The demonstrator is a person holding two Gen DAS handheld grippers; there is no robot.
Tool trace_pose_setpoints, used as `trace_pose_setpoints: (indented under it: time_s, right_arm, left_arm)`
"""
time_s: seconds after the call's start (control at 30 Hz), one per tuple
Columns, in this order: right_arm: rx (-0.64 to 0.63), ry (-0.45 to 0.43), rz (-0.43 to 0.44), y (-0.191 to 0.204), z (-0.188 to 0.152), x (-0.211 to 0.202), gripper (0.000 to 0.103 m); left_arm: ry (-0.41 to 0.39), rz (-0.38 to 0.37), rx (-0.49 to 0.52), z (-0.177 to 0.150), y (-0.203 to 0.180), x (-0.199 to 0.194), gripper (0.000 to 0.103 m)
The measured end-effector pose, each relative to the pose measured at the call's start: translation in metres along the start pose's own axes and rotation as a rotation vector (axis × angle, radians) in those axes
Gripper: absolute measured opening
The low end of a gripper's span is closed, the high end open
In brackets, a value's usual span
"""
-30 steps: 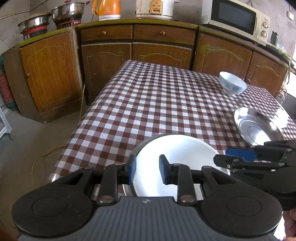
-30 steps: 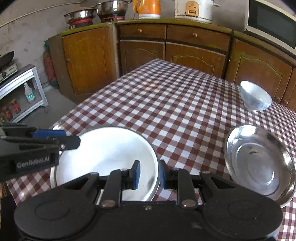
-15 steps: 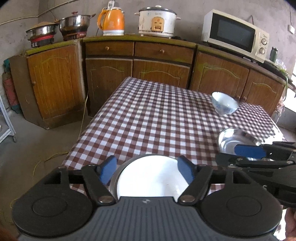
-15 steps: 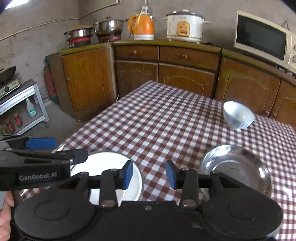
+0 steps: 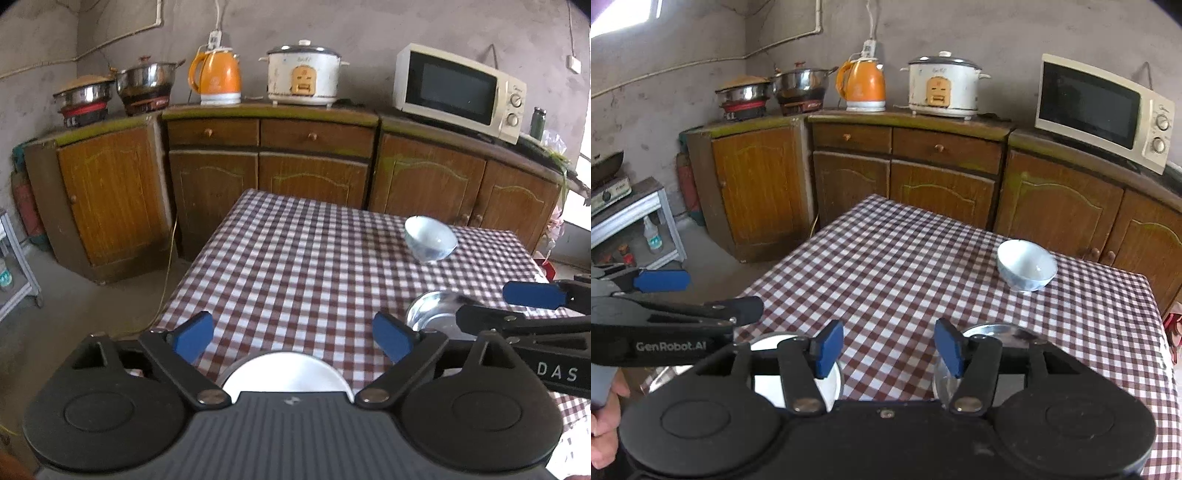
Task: Organize plates and bowls
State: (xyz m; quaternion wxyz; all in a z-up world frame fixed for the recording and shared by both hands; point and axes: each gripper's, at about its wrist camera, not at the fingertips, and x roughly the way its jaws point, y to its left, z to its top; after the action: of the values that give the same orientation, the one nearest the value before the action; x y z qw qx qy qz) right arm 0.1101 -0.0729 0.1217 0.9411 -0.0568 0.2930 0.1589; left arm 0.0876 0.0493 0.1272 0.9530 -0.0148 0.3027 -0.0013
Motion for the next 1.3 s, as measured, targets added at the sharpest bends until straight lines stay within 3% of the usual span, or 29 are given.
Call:
trace_pose_setpoints:
  time_s: [0.67, 1.0, 1.3]
  right_arm:
    - [0.056, -0.092, -0.116, -0.087, 0.06, -0.055, 0.069]
    - [0.103, -0.085, -0.164, -0.127, 0.066, -0.043, 0.069]
    - [0.156, -0.063, -0.199, -0.165, 0.068, -0.015, 0.069]
  left_arm:
    - [-0.057, -0.12, 0.064, 0.06, -0.073, -0.007, 0.099]
    - [-0.03, -0.155, 0.078, 0.079, -0.098, 0.018, 0.099]
    - [-0.005, -0.125, 0.11, 0.086, -0.111, 0.052, 0.099]
